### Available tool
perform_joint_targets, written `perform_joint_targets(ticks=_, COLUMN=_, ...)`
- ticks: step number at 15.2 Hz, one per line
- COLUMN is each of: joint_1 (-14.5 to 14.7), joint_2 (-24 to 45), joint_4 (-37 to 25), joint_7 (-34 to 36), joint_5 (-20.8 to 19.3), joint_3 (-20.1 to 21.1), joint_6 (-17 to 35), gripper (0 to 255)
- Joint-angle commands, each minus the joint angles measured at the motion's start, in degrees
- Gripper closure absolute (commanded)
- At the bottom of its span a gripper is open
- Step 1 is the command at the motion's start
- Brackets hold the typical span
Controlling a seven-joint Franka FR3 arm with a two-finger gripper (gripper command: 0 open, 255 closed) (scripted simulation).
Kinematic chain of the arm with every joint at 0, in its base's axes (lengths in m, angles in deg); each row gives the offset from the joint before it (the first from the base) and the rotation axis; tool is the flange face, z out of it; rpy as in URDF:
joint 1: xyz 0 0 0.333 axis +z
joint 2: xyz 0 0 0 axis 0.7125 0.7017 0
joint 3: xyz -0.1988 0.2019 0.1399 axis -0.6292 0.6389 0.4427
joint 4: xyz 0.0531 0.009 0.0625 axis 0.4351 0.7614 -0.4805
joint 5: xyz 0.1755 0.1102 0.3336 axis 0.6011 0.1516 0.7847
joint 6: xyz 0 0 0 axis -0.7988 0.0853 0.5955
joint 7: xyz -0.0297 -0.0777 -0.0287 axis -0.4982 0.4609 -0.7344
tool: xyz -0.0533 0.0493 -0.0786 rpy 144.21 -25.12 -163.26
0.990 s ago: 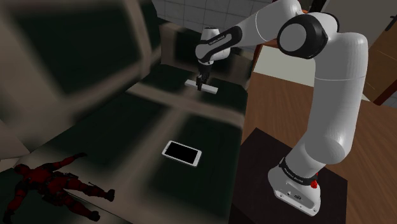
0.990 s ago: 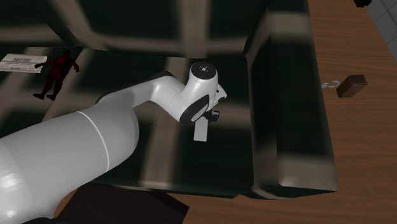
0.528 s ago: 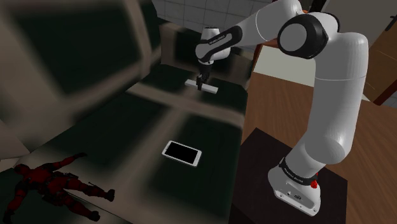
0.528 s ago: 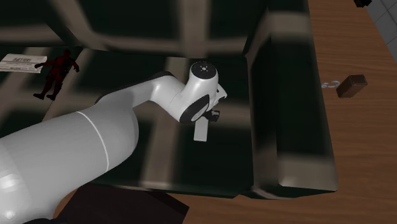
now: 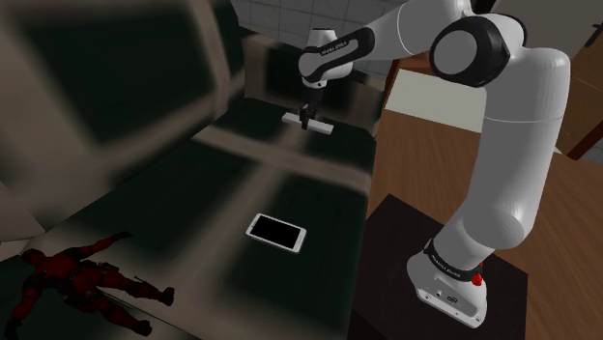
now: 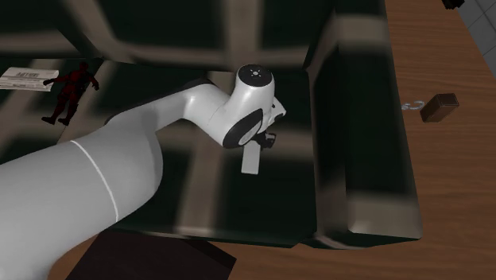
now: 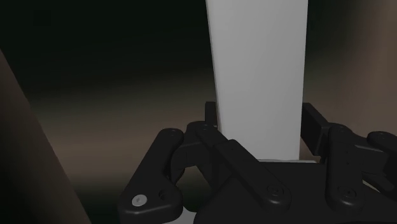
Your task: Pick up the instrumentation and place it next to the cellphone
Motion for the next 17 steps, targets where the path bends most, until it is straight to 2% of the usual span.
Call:
perform_joint_targets(ticks=1, joint_1=0.0, joint_2=-0.7, joint_4=-0.7, joint_7=0.0, joint_5=-0.1, joint_3=-0.1, joint_6=-1.4, gripper=255)
perform_joint_targets(ticks=9, joint_1=0.1, joint_2=-2.7, joint_4=-3.3, joint_7=0.2, joint_5=-0.5, joint_3=-0.2, joint_6=-6.0, gripper=255)
perform_joint_targets(ticks=17, joint_1=5.1, joint_2=-17.1, joint_4=16.6, joint_7=7.9, joint_5=-3.1, joint_3=1.8, joint_6=-0.4, gripper=255)
